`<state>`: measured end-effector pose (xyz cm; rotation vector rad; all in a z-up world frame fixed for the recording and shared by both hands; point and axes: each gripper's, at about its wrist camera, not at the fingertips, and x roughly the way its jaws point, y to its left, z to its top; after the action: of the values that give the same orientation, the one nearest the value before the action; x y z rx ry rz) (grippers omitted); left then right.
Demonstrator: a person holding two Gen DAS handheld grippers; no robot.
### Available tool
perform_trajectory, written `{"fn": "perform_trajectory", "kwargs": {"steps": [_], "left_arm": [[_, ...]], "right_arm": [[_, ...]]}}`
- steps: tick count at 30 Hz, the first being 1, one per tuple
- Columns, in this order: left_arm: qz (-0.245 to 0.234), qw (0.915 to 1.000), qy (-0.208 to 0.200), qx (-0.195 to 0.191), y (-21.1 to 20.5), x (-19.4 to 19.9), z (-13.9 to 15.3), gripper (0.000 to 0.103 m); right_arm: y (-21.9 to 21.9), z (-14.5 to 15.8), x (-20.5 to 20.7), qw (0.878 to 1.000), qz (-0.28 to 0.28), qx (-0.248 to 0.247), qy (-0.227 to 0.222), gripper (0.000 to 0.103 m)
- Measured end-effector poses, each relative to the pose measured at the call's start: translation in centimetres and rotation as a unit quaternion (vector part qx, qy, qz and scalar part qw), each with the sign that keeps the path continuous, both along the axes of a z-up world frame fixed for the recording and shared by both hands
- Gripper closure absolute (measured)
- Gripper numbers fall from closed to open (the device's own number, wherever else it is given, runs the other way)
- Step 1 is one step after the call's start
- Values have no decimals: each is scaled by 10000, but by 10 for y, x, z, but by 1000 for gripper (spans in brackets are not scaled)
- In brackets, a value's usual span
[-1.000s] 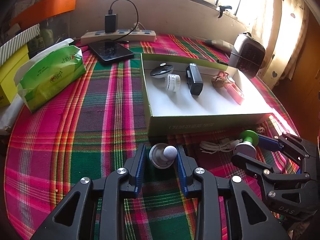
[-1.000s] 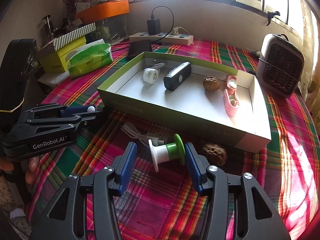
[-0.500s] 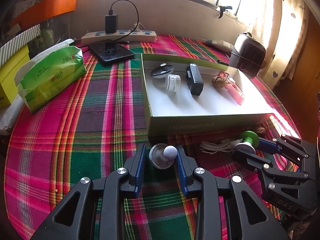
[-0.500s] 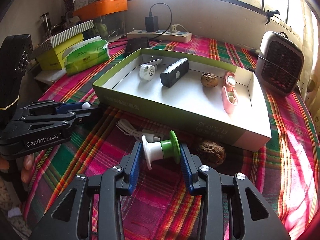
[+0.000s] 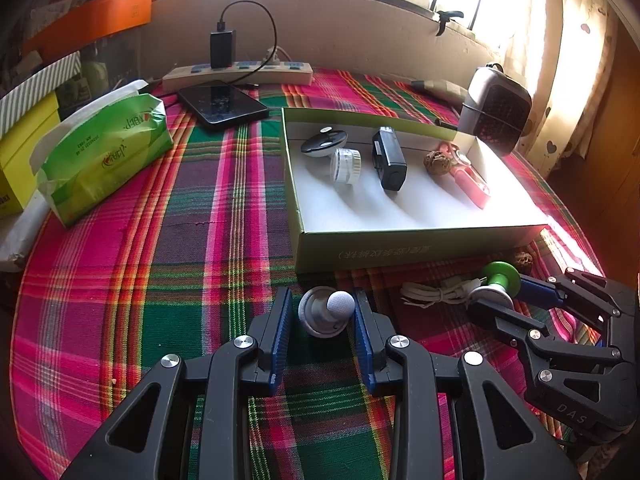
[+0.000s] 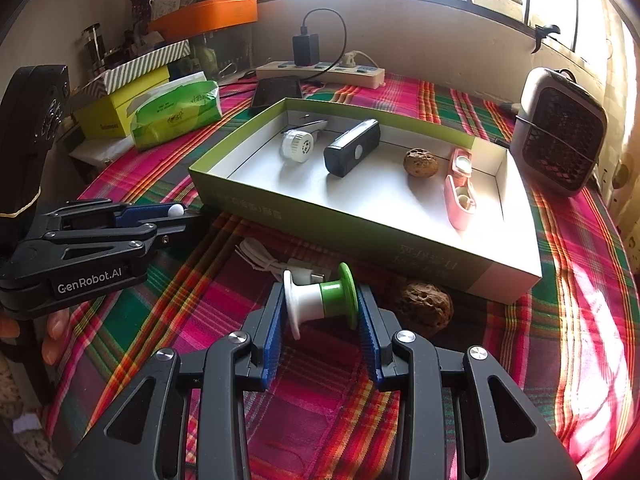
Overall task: Organize objects
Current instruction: 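Carry the white knob with the left tool while the right tool carries the spool toward the box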
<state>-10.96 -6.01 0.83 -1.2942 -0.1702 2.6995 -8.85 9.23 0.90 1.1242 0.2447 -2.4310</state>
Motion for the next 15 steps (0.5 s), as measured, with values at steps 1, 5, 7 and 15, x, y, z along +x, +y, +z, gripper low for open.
{"fn": "perform_trajectory", "kwargs": {"steps": [1,5,7,15], "left_arm": [[10,10000,1,3,0,0,0,77],[24,10000,6,-62,-1,-1,0,79],[28,10000,7,-72,-1,0,-1,80],[28,9999,51,-141,-3,0,1,80]], "right_arm": [[0,0,0,10000,0,-12,-2,68],[0,1,2,10000,8,-52,5,68],[1,1,2,10000,-1,-84,1,68],[4,3,5,9998,-8,-191,-14,68]]}}
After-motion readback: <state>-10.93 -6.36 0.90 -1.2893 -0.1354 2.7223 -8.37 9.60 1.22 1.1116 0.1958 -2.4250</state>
